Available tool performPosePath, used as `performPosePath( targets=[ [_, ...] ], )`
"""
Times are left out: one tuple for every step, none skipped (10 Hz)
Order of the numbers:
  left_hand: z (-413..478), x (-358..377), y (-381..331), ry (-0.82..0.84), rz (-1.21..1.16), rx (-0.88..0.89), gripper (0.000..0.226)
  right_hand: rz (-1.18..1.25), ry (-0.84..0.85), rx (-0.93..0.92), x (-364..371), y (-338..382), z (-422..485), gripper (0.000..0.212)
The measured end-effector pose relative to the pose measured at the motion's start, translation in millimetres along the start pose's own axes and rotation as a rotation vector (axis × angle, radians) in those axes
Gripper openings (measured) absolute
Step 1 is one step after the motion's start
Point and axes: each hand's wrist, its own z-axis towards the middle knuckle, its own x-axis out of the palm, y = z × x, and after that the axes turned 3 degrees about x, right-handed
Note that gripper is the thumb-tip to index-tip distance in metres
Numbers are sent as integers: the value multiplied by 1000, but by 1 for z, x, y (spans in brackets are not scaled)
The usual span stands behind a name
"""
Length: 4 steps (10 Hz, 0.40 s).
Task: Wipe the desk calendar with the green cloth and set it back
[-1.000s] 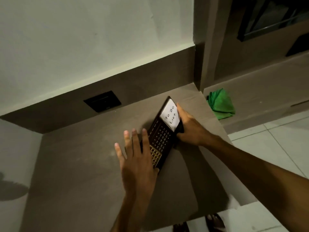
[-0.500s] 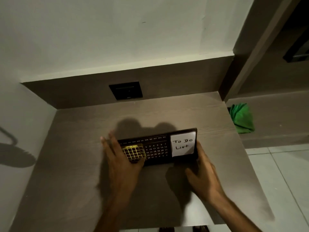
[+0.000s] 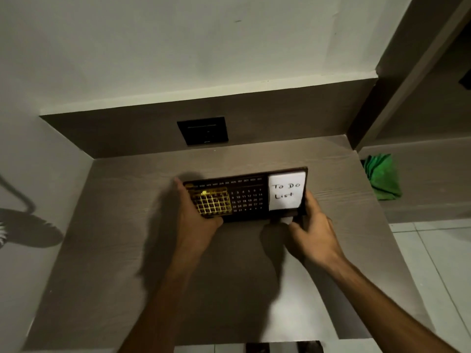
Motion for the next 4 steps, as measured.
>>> performPosePath(
  targets=[
    [14, -1, -3, 29, -34, 23, 127, 11, 17, 33, 2, 3, 19, 78],
    [24, -1, -3, 71, -43, 50, 127, 15, 32, 55, 3, 2, 32, 78],
    [30, -1, -5, 69, -31, 52, 126, 9, 21, 74, 4, 1, 39, 81],
    [34, -3, -6, 57, -4, 54, 128, 20, 10, 86, 3, -1, 41, 84]
  ],
)
